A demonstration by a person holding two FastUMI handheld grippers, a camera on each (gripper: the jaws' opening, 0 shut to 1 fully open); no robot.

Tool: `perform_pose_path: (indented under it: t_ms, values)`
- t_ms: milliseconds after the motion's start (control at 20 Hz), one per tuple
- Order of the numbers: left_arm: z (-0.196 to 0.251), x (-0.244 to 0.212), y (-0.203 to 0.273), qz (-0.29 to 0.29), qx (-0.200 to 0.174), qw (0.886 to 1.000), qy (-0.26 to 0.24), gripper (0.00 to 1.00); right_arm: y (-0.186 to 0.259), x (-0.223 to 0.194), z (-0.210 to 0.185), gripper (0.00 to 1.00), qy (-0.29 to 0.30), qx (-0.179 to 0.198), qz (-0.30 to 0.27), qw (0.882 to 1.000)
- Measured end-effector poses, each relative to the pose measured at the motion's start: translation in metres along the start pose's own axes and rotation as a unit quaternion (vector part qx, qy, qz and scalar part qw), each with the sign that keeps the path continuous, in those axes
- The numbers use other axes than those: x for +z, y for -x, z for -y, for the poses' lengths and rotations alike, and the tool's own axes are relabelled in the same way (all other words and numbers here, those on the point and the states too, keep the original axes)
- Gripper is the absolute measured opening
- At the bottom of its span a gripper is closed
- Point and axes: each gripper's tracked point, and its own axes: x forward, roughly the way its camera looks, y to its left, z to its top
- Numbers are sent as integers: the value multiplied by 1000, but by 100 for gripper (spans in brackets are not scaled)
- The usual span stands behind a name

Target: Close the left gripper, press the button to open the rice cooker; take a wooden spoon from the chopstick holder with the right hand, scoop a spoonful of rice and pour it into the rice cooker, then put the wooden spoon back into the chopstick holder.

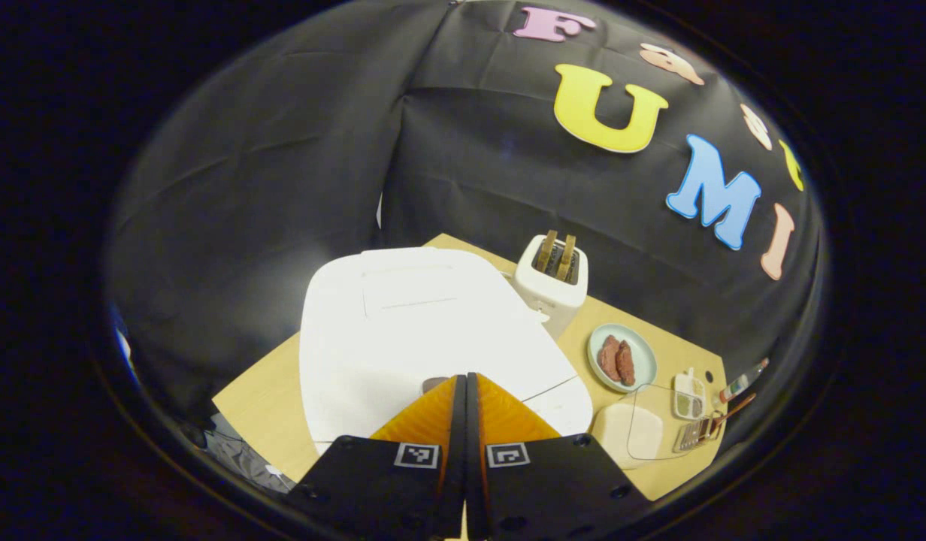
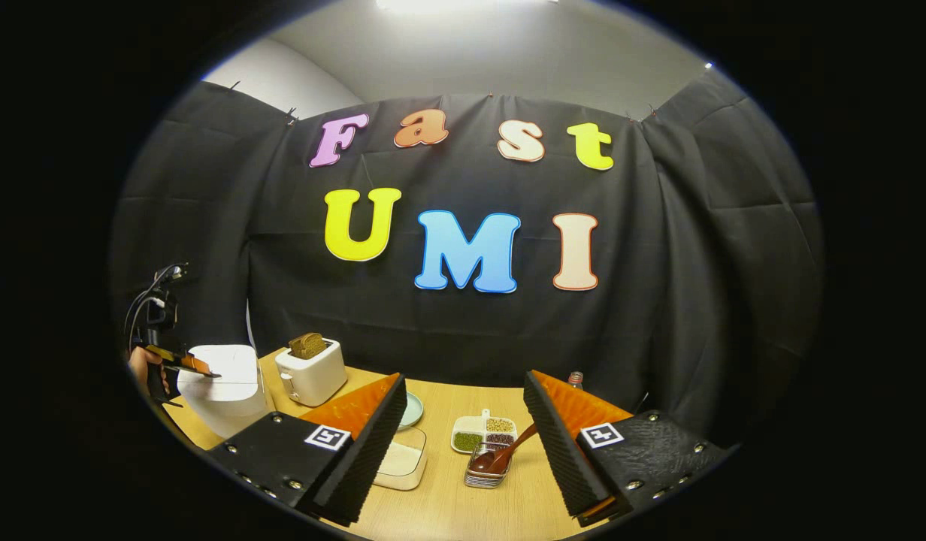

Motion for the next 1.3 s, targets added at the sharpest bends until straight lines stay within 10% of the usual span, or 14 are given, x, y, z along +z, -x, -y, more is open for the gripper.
perform_pose_path:
  t_ms: [450,600,1050,1300]
  values:
    - [1,41,7,60,24,997,-46,10,1,2,2,96,4,-6,0,1000]
    - [16,106,55,178,33,980,-81,100,1,5,0,96,4,-3,5,1000]
    - [104,168,231,379,-49,918,-108,97,1,8,-4,96,-13,10,16,1000]
    - [137,128,250,377,-77,915,-120,97,1,5,12,96,-21,0,20,1000]
